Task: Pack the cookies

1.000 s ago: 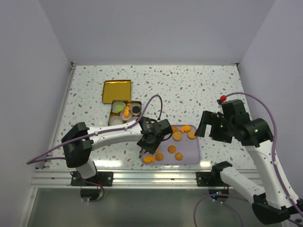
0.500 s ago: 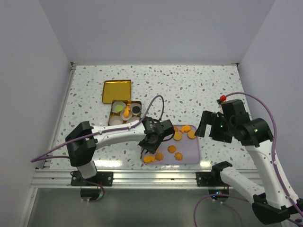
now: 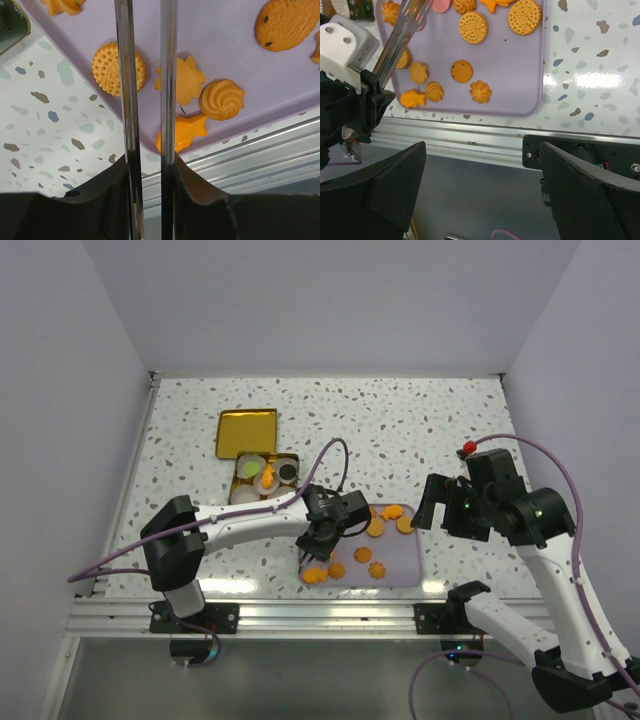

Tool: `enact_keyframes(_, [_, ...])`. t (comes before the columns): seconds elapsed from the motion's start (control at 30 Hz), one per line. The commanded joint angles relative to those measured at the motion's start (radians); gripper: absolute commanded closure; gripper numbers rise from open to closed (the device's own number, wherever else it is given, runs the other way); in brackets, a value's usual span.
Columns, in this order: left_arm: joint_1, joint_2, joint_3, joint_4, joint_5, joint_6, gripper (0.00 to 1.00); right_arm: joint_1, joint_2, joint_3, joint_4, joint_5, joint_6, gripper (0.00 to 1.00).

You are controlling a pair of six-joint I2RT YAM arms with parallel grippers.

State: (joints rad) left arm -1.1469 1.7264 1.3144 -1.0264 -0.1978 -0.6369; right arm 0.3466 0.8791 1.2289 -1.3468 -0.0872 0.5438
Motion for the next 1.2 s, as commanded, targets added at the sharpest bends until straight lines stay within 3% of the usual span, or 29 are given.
enact_keyframes(0.0, [-0.004,-0.016,0.058,-0.018,-0.034,-0.017,0.71,0.002,0.004,0.011,-0.060,0.021,-0.018,0.01])
enact_keyframes(0.17, [-0.004,-0.022,0.063,-0.024,-0.034,-0.018,0.73,0.002,0.009,0.011,-0.058,0.018,-0.024,0.01])
enact_keyframes(0.3, [-0.004,-0.030,0.065,-0.027,-0.041,-0.026,0.50,0.002,0.009,0.012,-0.060,0.020,-0.027,0.01])
enact_keyframes(0.5, [-0.005,-0.028,0.072,-0.037,-0.049,-0.026,0.37,0.002,0.009,0.012,-0.061,0.021,-0.031,0.01])
enact_keyframes(0.8, [-0.028,0.027,0.101,-0.075,-0.078,-0.021,0.39,0.002,0.008,0.014,-0.066,0.020,-0.035,0.01])
enact_keyframes(1.0, [-0.054,0.079,0.149,-0.113,-0.106,-0.015,0.50,0.002,0.008,0.015,-0.069,0.020,-0.035,0.01])
enact_keyframes(1.17, [-0.074,0.101,0.171,-0.129,-0.117,-0.018,0.52,0.002,0.008,0.014,-0.069,0.017,-0.035,0.01])
